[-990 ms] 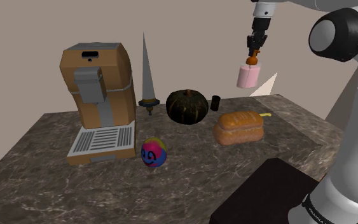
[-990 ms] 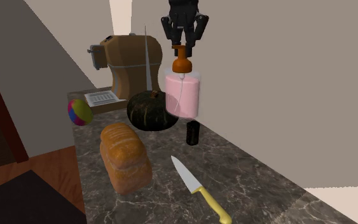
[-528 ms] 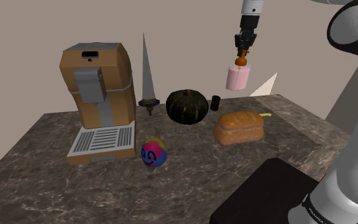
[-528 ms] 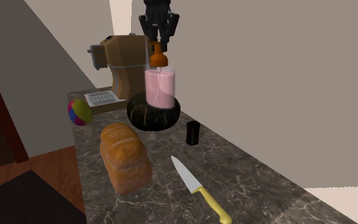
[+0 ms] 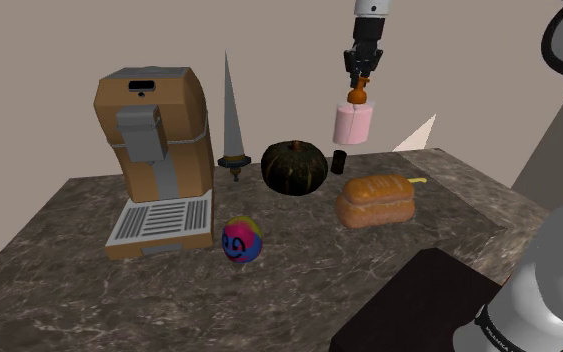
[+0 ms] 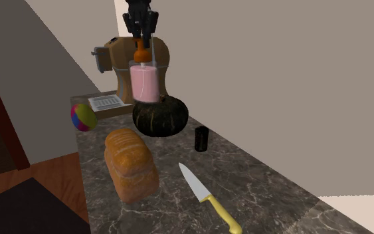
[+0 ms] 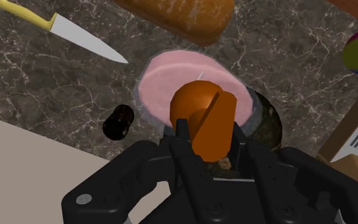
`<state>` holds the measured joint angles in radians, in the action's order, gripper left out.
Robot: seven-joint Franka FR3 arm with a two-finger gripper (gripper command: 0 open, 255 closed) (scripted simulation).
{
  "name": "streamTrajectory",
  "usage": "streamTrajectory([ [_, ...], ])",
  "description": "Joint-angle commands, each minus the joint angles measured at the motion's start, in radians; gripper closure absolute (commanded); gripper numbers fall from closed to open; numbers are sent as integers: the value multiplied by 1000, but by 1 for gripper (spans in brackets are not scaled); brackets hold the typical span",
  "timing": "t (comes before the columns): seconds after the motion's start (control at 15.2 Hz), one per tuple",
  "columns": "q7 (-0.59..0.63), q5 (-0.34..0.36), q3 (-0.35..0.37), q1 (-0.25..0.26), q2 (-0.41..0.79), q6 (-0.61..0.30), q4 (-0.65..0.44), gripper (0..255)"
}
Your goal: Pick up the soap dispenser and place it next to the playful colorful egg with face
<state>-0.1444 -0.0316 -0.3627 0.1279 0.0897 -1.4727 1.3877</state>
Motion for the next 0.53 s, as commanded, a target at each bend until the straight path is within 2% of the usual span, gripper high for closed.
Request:
streamTrajectory([
  [0.0,51,6,22,28,-13,0,11,255],
  [0.46,214,7,96,117,3,28,-34,255],
])
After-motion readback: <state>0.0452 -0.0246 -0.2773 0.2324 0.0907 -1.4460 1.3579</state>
